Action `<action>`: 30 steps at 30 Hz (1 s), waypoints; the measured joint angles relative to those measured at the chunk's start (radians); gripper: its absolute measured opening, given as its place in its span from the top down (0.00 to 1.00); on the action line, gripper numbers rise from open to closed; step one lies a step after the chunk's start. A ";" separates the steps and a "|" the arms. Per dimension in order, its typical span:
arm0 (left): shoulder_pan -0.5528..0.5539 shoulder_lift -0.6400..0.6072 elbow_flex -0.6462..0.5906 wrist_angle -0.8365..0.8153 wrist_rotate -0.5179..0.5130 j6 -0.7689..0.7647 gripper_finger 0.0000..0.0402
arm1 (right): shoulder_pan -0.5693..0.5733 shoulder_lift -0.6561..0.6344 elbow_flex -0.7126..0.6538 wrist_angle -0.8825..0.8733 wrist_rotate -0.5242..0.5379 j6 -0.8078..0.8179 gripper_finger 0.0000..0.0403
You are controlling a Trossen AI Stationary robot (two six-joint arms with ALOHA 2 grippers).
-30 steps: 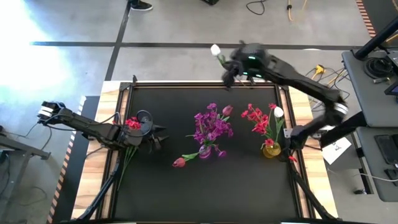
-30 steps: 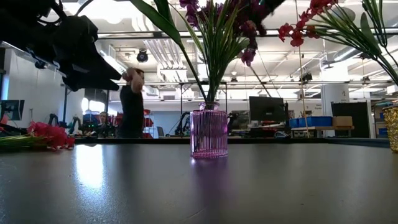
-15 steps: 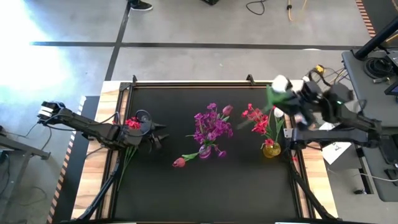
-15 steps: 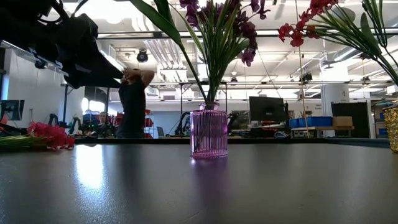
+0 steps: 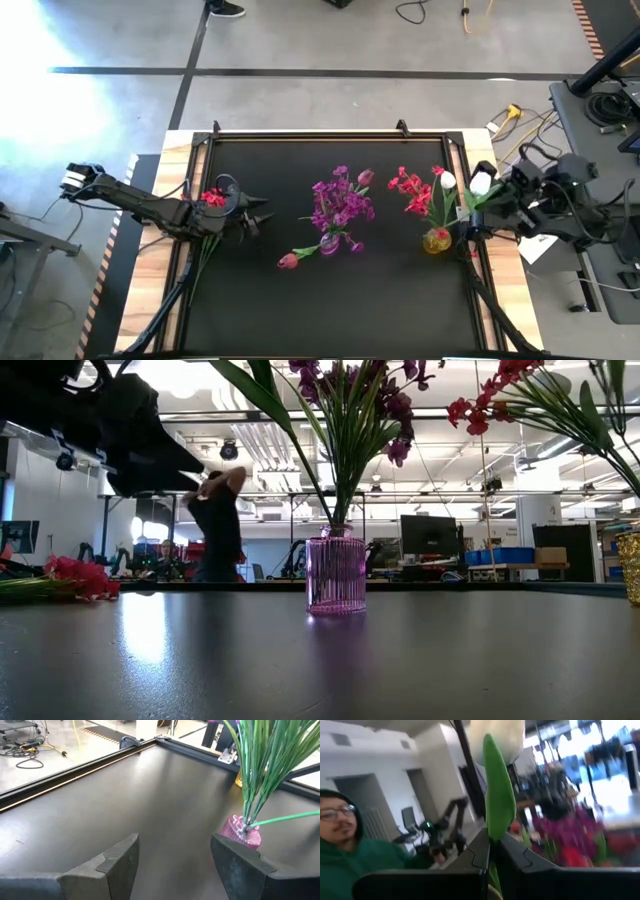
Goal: Sort flowers into vase by color
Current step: Put the white flower into the yellow vase
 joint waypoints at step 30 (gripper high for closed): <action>0.007 0.000 0.010 0.069 -0.058 0.008 0.43 | -0.001 0.008 0.207 -0.452 0.166 -0.095 0.97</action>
